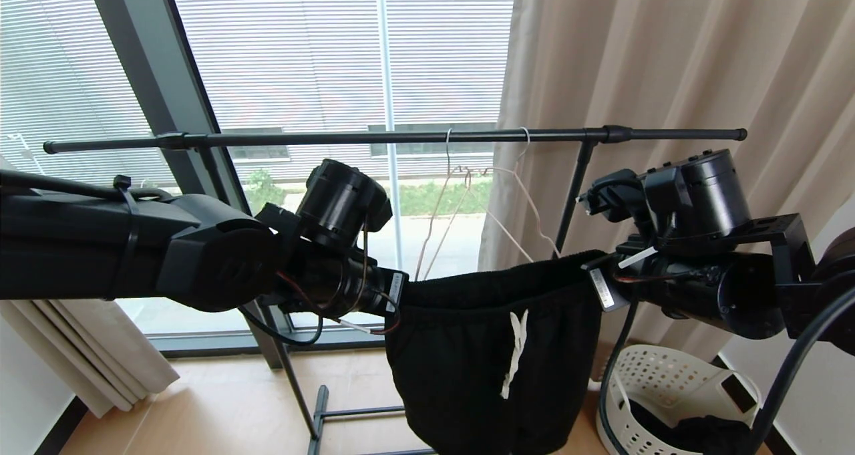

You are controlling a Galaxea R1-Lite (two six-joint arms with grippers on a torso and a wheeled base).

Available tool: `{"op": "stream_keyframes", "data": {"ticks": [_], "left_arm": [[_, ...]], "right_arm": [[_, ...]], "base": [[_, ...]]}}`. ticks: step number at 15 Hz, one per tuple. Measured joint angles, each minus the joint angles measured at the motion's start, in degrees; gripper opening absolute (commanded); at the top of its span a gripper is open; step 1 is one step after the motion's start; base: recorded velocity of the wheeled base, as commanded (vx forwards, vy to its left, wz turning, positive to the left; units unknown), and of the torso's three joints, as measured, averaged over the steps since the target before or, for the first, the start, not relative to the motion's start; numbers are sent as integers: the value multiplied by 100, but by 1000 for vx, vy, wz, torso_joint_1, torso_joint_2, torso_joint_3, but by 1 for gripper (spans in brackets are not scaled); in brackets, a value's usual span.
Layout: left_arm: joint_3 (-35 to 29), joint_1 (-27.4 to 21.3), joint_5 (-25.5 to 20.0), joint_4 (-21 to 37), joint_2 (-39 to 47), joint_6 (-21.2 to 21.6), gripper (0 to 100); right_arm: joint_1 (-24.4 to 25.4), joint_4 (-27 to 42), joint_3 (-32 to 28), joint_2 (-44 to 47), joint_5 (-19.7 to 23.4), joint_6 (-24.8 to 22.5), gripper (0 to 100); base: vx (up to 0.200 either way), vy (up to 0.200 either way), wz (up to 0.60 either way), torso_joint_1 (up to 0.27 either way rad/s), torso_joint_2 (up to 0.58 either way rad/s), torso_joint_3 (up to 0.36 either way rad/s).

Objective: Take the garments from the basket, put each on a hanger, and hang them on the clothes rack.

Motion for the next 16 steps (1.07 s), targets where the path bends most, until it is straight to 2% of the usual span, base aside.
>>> {"op": "stream_keyframes", "data": {"ticks": [5,7,15,16], "left_arm": [[-280,-59,2,0,171,0,0],[-232,-139,5,-1,187,-30,0],[-90,-336,46,-20,143,-61,0],[-90,-349,51,-20,132,-63,100]], "right_arm": [[-44,62,35,41,-52,-160,0],[-113,163,88,20,-217,-294,0],[-176,222,149,-22,-235,-327,0],[-176,219,151,-26,-239,-328,0]], "base": [[0,0,0,0,0,0],[0,0,0,0,0,0],[0,0,0,0,0,0],[0,0,0,0,0,0]]}}
